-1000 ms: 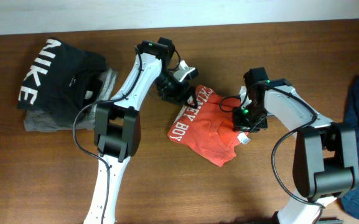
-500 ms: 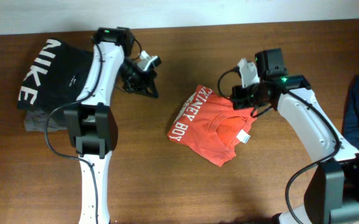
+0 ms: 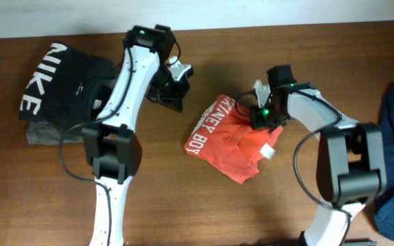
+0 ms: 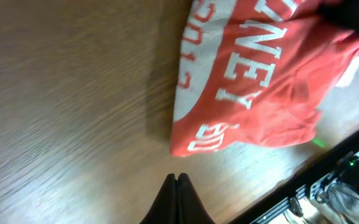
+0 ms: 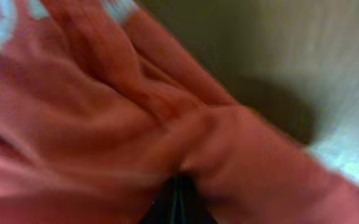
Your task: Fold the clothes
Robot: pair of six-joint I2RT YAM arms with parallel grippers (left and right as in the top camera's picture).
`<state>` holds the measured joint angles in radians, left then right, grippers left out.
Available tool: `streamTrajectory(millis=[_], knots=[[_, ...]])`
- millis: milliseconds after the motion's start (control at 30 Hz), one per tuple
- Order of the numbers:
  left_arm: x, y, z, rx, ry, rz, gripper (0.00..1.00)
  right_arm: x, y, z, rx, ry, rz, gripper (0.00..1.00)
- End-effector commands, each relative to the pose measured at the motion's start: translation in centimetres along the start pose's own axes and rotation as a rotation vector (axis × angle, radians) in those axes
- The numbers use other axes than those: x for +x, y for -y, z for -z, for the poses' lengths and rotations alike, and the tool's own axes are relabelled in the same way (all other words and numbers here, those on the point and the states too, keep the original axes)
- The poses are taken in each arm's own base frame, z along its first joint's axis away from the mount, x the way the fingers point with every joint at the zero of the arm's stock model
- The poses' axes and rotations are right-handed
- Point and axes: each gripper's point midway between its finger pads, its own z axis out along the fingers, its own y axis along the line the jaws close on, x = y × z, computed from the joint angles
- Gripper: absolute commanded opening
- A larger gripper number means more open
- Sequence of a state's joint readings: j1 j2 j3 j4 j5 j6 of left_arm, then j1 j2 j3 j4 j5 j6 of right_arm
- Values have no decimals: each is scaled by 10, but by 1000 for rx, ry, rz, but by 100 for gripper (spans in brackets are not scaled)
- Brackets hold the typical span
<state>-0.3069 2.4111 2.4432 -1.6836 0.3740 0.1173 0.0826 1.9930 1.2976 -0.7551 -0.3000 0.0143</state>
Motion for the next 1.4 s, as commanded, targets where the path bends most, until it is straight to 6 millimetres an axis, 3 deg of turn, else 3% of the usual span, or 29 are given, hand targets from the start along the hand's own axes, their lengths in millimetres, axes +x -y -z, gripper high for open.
streamTrajectory(millis=[0,100,200,267,467,567,667,833,967,1067,1100,1133,1167,1233,1300,1367], knots=[[4,7,44,-45,102,-12,2,39,31,-3,117,-149,-277,4],[5,12,46,-43,108,17,11,74,16,5,61,-301,-429,4],[6,17,42,-42,98,19,13,80,-14,8,-82,-350,-383,4],[7,23,38,-38,87,12,13,78,-21,11,-99,-342,-364,4],[14,52,15,-39,27,-45,14,40,-27,35,-126,-129,-204,4],[19,54,-3,-78,-15,-8,14,24,-27,56,-96,-19,-132,4],[18,53,-24,-89,-30,42,14,11,-24,65,-63,54,-105,4],[17,43,-65,-94,-48,138,13,-8,-24,56,-80,109,-73,4],[17,34,-98,-71,-50,165,13,-3,-20,39,-88,64,-88,4],[14,28,-120,-61,-26,154,14,-2,-15,25,-79,48,-95,14],[13,25,-127,-60,-19,151,17,-3,-13,20,-76,47,-96,13],[13,23,-132,-60,-15,150,17,-4,-11,16,-71,46,-96,4],[15,20,-139,-59,-15,150,17,-4,-7,12,-56,39,-100,4],[18,17,-145,-63,-19,152,16,-2,1,8,-19,30,-106,4],[19,9,-147,-94,-19,156,2,-1,12,8,35,28,-112,4],[18,-1,-145,-130,-11,174,1,-2,27,12,99,37,-124,4]])
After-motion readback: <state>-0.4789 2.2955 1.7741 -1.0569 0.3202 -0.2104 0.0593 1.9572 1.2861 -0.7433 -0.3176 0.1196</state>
